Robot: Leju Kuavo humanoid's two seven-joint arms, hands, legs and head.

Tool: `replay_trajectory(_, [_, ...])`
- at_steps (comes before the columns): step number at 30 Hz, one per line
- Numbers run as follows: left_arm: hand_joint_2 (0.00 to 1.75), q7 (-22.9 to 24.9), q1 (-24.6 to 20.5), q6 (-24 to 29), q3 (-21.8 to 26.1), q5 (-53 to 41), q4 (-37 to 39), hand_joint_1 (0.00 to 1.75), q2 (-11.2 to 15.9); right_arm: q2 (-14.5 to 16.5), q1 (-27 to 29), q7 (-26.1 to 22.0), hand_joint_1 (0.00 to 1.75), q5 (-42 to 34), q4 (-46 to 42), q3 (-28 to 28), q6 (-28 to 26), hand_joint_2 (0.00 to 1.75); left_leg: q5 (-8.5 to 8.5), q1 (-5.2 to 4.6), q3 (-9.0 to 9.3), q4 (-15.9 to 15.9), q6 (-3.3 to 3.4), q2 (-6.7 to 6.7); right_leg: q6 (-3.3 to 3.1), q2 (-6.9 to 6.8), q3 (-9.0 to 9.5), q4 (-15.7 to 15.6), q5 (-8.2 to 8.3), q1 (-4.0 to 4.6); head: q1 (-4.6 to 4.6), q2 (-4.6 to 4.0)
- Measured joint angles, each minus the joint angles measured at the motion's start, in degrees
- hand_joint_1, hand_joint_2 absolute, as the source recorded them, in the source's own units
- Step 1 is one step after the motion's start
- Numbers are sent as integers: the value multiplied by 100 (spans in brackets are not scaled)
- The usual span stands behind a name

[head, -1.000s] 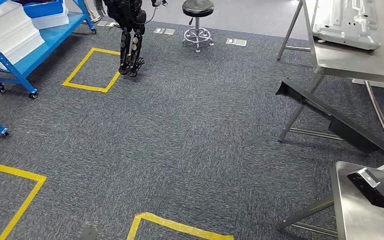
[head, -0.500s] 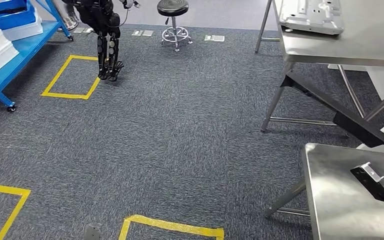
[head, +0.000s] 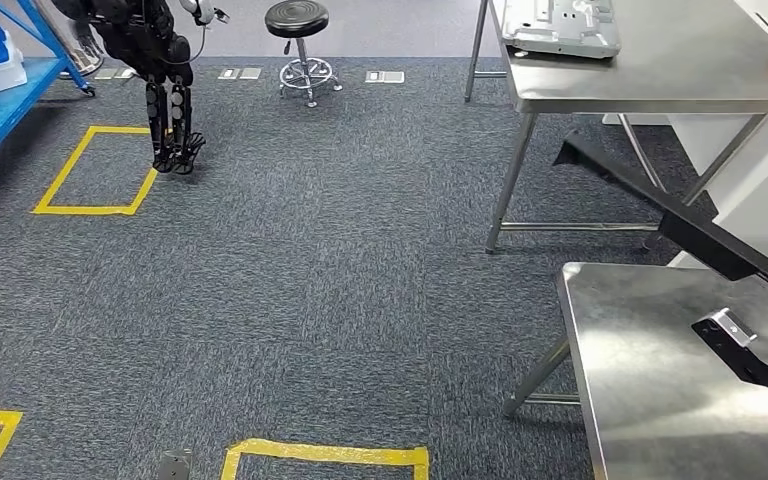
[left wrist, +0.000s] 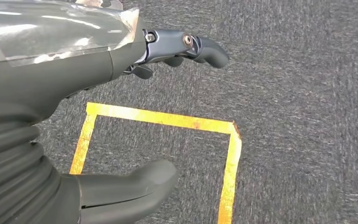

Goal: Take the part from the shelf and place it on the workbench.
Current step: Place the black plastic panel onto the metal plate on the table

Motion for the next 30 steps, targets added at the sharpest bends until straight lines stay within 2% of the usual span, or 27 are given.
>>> replay_trajectory(1, [175, -9, 2, 0, 6, 8, -1, 0, -11, -7, -56, 10, 171, 22, 20, 23, -1, 175, 80, 25, 41, -120, 4, 51, -9, -82, -89, 168, -94, 21, 11, 0])
replay_trajectory(3, [175, -23, 15, -2, 27, 19, -1, 0, -39, -4, -163, 34, 171, 45, 72, 66, -1, 175, 157, 59, 53, -220, -9, 143, -15, -248, -376, 805, -412, 0, 32, 0])
replay_trajectory(4, [175, -24, 26, -3, 38, 22, -1, 0, -53, 1, -194, 43, 171, 52, 99, 84, -1, 175, 166, 70, 37, -222, -32, 190, 14, -283, -510, 1124, -544, -32, 39, 0])
replay_trajectory(5, [175, -25, 37, -3, 48, 24, -1, 0, -63, 4, -204, 48, 171, 60, 126, 101, -1, 175, 166, 84, 21, -216, -59, 232, 64, -311, -577, 1311, -612, -74, 41, 0])
replay_trajectory(6, [175, -25, 46, -3, 58, 26, -1, 0, -71, 6, -207, 50, 171, 68, 150, 118, -1, 175, 165, 103, 5, -203, -95, 268, 135, -338, -546, 1301, -598, -120, 41, 0])
replay_trajectory(7, [175, -28, 51, -3, 69, 28, -1, 0, -73, 8, -210, 51, 171, 75, 172, 138, -1, 175, 152, 132, -17, -168, -143, 307, 229, -378, -391, 1051, -500, -171, 44, 0])
replay_trajectory(8, [175, -35, 53, -3, 80, 29, -1, 0, -73, 10, -216, 51, 171, 80, 191, 158, -1, 175, 122, 157, -47, -98, -205, 342, 328, -458, -153, 633, -374, -222, 53, 0])
replay_trajectory(9, [175, -43, 53, -3, 91, 31, -2, 0, -60, 20, -233, 53, 171, 81, 211, 180, -1, 175, 79, 171, -88, -14, -275, 375, 398, -542, 53, 290, -273, -244, 73, 0])
replay_trajectory(10, [175, -51, 54, -3, 101, 33, -4, 0, -51, 29, -253, 60, 171, 81, 229, 198, -2, 175, 26, 175, -128, 84, -340, 404, 405, -593, 199, 32, -205, -245, 87, 0])
replay_trajectory(11, [175, -58, 54, -3, 111, 34, -6, 0, -45, 39, -268, 67, 171, 83, 245, 213, -3, 175, -22, 169, -159, 164, -389, 431, 360, -621, 258, -69, -189, -239, 94, 0])
replay_trajectory(13, [175, -66, 56, -3, 127, 34, -7, 0, -47, 48, -283, 79, 171, 86, 264, 239, -6, 175, -73, 180, -184, 237, -429, 481, 213, -544, 233, -33, -188, -216, 75, 0])
replay_trajectory(15, [175, -70, 55, -3, 131, 34, -7, 0, -50, 50, -289, 78, 171, 87, 271, 262, -5, 175, -168, 230, -222, 349, -471, 430, 133, -476, 226, -29, -170, -223, 61, 0])
replay_trajectory(17, [175, -72, 59, -3, 132, 34, -7, 0, -55, 50, -315, 78, 171, 87, 272, 278, -5, 175, -486, 277, -412, 815, -529, 259, 66, -415, 213, -32, -150, -210, 52, 0])
replay_trajectory(18, [175, -72, 63, -3, 132, 34, -7, 0, -58, 50, -329, 78, 171, 87, 272, 284, -5, 175, -702, 287, -588, 1205, -542, 187, 44, -380, 201, -31, -143, -193, 45, 0])
replay_trajectory(19, [175, -72, 68, -3, 133, 35, -7, 0, -61, 51, -340, 79, 171, 90, 272, 292, -5, 175, -874, 290, -773, 1591, -542, 154, 25, -342, 187, -31, -136, -172, 39, 0])
replay_trajectory(20, [175, -72, 73, -3, 133, 36, -6, 0, -61, 51, -344, 80, 171, 95, 273, 300, -5, 175, -956, 290, -908, 1858, -527, 142, 14, -301, 177, -30, -130, -150, 36, 0])
replay_trajectory(21, [175, -73, 78, -3, 134, 37, -5, 0, -61, 51, -346, 81, 171, 104, 273, 309, -5, 175, -937, 287, -962, 1954, -498, 130, 3, -255, 169, -30, -124, -129, 37, 0])
replay_trajectory(22, [175, -77, 81, -3, 135, 39, -5, 0, -61, 51, -348, 84, 171, 117, 274, 316, -5, 175, -794, 281, -884, 1784, -456, 105, -5, -208, 167, -30, -118, -113, 38, 0])
replay_trajectory(24, [175, -91, 82, -3, 137, 42, -5, 0, -58, 51, -363, 91, 171, 143, 274, 324, -5, 175, -404, 256, -495, 1006, -362, -39, -16, -121, 169, -34, -105, -101, 40, 0])
replay_trajectory(25, [175, -100, 82, -2, 138, 43, -5, 0, -55, 51, -373, 97, 171, 155, 274, 325, -5, 175, -263, 237, -314, 653, -325, -110, -11, -80, 167, -38, -95, -96, 43, 0])
replay_trajectory(27, [175, -113, 82, 1, 140, 43, -5, 0, -45, 54, -384, 109, 171, 171, 277, 329, -5, 175, -181, 191, -159, 340, -286, -173, 16, -15, 152, -54, -67, -113, 39, 0])
replay_trajectory(29, [175, -121, 81, 2, 146, 48, -6, 0, -40, 50, -384, 116, 171, 184, 283, 332, -5, 175, -116, 171, -127, 245, -246, -88, 74, 30, 131, -87, -31, -117, 34, 0])
replay_trajectory(30, [175, -129, 79, 3, 151, 50, -7, 0, -42, 44, -385, 117, 171, 195, 287, 333, -5, 175, -59, 172, -92, 152, -231, -46, 88, -9, 101, -63, -43, -105, 36, 0])
